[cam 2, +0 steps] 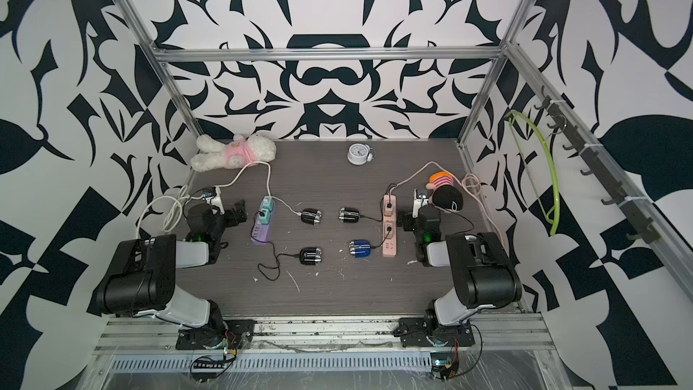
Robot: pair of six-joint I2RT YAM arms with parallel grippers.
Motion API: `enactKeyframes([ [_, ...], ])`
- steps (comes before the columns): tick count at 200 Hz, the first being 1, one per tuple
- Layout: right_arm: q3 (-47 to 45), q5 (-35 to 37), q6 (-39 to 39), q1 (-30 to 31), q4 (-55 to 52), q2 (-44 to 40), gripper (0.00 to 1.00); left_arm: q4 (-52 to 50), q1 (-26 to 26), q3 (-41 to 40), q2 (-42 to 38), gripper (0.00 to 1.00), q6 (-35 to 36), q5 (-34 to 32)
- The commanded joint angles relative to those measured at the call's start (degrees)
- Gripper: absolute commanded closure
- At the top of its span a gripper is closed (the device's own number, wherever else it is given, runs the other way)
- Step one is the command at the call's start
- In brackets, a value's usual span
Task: Unplug the electric shaver
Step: Pick up the electric shaver from the center of the board.
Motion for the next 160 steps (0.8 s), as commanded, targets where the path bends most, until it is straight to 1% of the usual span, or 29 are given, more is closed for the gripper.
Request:
enactKeyframes([
  [1,1.5,-0.2,-0.7,-0.2,2.2,-0.2,0.01,0.9,0.2,1.2,0.4,0.01,0.0,0.8],
  [160,1.5,0.4,-0.2,-0.2,2.8,-0.2,0.01,0.8,0.1,1.4,0.4,0.01,0.0,0.8],
])
